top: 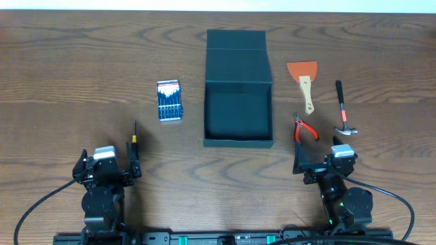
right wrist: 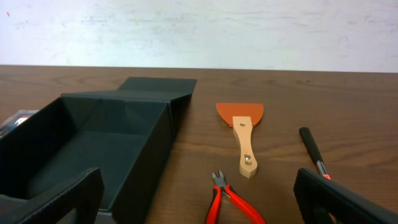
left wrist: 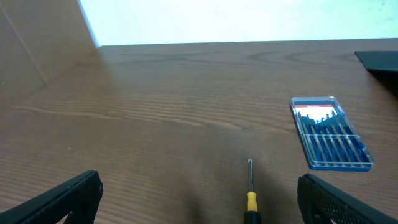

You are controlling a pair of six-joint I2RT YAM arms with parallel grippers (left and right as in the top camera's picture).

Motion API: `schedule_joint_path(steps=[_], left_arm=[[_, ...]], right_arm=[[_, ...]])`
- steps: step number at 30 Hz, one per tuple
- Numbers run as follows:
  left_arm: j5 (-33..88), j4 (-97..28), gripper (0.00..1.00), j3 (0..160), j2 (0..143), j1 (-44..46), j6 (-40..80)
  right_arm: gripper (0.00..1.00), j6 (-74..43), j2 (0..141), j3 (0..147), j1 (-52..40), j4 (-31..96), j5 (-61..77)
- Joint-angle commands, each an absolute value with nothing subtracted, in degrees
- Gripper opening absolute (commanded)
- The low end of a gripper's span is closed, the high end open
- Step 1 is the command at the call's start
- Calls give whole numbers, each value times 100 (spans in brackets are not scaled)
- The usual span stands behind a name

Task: Pack container

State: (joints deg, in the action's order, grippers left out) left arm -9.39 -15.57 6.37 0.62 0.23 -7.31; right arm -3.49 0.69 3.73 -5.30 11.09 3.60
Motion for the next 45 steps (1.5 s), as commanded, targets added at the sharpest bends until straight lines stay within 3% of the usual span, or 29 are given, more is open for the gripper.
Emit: schedule_joint_path(steps=[1,9,12,17,20,25,36,40,45], left_arm=[[-943,-1573,99,493,23,45,-661],[-947,-1570,99,493,23,45,-663],[-961,-1496,99,493,23,45,-659],[-366,-1044,99,652,27,45,495],[73,-1116,98,1024,220,45,545],[86,-1839,98,2250,1337,45,475],[89,-4410,98,4877,4598,45,480],[89,-4672,99,5000,5041,45,484],[86,-4711,98,5000,5111,45,482]], right_arm=[[99,-423,38,329,-469,1096,305],[99,-469,38,329,-469,1094,357],[99,-1039,93,329,-469,1111,377],[99,-1474,351,438,-469,1162,897],[99,-1457,635,882,-467,1500,917],[99,-1035,1743,2495,-429,2742,836],[99,-843,5463,6836,-405,7220,541],[99,-578,6357,7592,-405,8014,858],[99,-504,7024,7629,-405,8062,561]])
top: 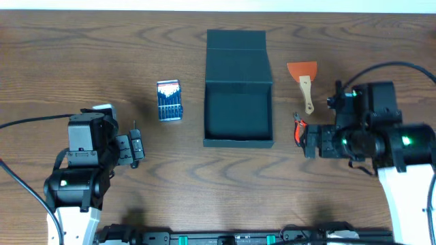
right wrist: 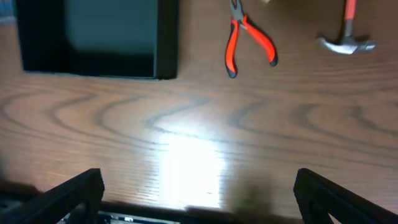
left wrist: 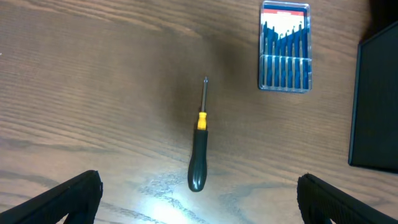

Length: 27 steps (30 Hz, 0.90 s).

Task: Pack container
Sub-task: 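Move the right gripper down over the red-handled pliers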

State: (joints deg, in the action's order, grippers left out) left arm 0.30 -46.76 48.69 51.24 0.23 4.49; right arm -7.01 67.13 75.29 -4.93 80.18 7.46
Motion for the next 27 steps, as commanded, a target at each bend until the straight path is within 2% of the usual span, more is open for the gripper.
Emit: schedule_joint_path(steps=[1,8,21,27], left_arm=[[86,-4711,99,5000,5109,45,482],[86,-4716,98,5000,5107,45,482],[86,-4713,99,5000,5107,45,482],[86,-4711,98,5000,5107,45,482]], right_arm=[[99,-504,7146,7625,-405,8055,401],[97,-510,8138,7599,-405,7782,-351],[95,-436,9690,7470,-609,6827,-362],[95,-266,9865,6685,-609,6023,-14]])
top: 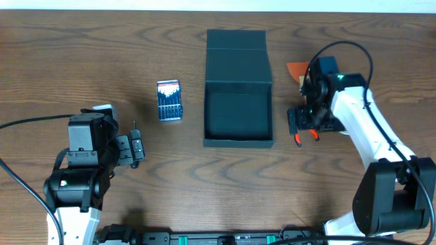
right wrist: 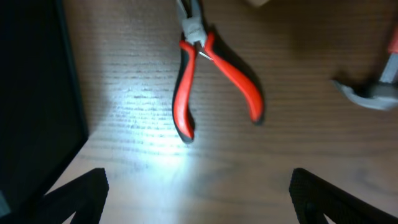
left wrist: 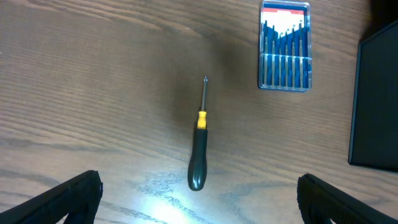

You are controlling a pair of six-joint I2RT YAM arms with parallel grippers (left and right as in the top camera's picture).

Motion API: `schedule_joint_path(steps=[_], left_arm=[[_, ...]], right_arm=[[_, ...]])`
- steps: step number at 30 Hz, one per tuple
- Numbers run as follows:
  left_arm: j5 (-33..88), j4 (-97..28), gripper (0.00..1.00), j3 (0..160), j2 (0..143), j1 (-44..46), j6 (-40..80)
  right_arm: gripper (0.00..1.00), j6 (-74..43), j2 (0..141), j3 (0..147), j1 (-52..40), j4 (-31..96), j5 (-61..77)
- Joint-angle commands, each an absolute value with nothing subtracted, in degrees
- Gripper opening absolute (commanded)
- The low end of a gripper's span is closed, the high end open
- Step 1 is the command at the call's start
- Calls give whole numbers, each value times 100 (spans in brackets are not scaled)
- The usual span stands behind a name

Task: Pack container
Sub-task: 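Move the right gripper down over the red-handled pliers, then close the right gripper on the pliers handles and lift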

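A black box (top: 238,109) stands open mid-table, its lid folded back. Left of it lies a clear case of blue screwdrivers (left wrist: 285,46). My left gripper (left wrist: 199,191) hangs open above a black-handled screwdriver (left wrist: 198,143) with a yellow collar. My right gripper (right wrist: 199,188) is open just above the red-handled pliers (right wrist: 205,81), beside the box's right wall. An orange scraper (top: 294,69) shows partly behind the right arm. Only the hammer's head (right wrist: 367,93) is visible; the overhead view hides the hammer under the arm.
The brown wooden table (top: 82,54) bears all items. The box's right wall (right wrist: 37,74) stands close to the left of the pliers. My right arm (top: 361,129) reaches across the table's right side over the hammer's place.
The right gripper now sits lower and closer over the pliers, which fill more of its wrist view. The left arm, screwdriver and case have not moved.
Both arms first sat low at the table's front edge, grippers open and looking across the table. Then both were raised and pointing down, left over the screwdriver, right over bare table near the pliers. Now the right hovers close over the pliers.
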State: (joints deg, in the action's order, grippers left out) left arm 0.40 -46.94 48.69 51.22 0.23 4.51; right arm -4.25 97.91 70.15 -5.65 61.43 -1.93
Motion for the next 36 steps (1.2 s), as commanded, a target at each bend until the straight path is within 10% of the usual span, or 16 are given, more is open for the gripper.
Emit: schedule_joint_path(steps=[1,36], left_arm=[[86,-4711,99,5000,5107,45,482],[86,-4713,99,5000,5107,45,482]], right_arm=[[95,-266,9865,6499,-609,5859,43],[87,-593,10278,5345,-1015,3660,-64]])
